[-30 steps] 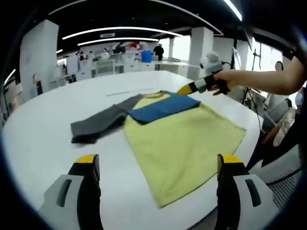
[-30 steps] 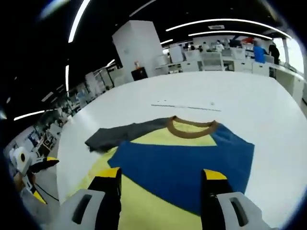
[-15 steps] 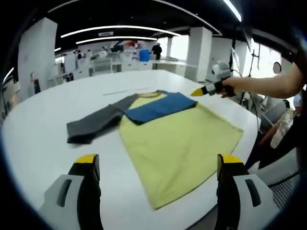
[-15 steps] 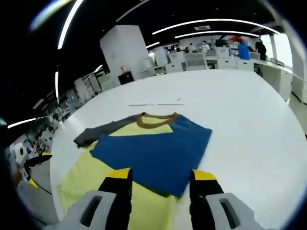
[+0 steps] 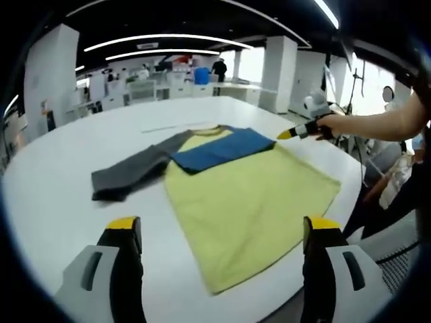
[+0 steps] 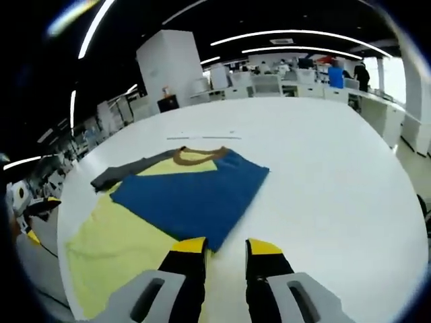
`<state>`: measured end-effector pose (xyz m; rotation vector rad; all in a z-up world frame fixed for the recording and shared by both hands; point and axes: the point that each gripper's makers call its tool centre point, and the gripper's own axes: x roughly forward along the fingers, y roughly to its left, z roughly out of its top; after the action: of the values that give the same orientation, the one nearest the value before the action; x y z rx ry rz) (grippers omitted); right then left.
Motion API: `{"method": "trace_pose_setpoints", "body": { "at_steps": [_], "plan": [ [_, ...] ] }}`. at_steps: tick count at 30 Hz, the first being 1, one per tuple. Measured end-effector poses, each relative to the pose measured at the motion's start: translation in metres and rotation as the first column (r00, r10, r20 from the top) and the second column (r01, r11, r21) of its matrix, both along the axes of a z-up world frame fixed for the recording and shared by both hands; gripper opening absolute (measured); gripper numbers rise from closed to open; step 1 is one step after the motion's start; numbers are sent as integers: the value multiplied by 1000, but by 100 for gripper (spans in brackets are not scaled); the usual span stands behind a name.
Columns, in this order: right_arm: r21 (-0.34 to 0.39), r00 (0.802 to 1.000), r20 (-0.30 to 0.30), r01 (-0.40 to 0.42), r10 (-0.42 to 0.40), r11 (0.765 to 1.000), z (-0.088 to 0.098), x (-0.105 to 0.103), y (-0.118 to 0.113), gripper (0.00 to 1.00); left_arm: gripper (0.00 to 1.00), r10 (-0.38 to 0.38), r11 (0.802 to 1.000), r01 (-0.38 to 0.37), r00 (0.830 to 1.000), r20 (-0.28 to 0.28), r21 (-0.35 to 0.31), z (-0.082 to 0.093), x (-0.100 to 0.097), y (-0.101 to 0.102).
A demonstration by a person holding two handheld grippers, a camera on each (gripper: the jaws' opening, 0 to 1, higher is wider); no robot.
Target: Fold the garment on the visible template until the final outline fits inside the template.
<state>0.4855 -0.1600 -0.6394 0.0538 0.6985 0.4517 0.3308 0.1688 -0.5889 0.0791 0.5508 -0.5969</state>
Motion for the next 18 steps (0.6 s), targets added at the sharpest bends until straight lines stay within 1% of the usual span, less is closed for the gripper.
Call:
{"method": "trace_pose_setpoints", "body": {
  "at_steps": [3,5,10,15,18],
  "plan": [
    [-5,1000,-4,-1,1,1000,-4,-3,-2,14,96,1,1000,-1,1000,2,-3,0,0,0],
    [-8,1000,-14,-1,1,1000,-6,-4,-1,14,96,1,1000,-1,1000,2,-2,0,1,0],
    [-7,999,-32,-7,6,1000,-14,-8,8,13,96,1,1000,-1,1000,0,1,0,1,-1],
    [16,999,-43,-8,9,1000,-17,-5,13,12,95,-3,1000,3,1000,-2,10,-1,0,-1],
    [16,999,-49,-11,12,1000,-19,-3,14,9,95,4,1000,-4,1000,0,-2,0,-1,0]
  ]
}}
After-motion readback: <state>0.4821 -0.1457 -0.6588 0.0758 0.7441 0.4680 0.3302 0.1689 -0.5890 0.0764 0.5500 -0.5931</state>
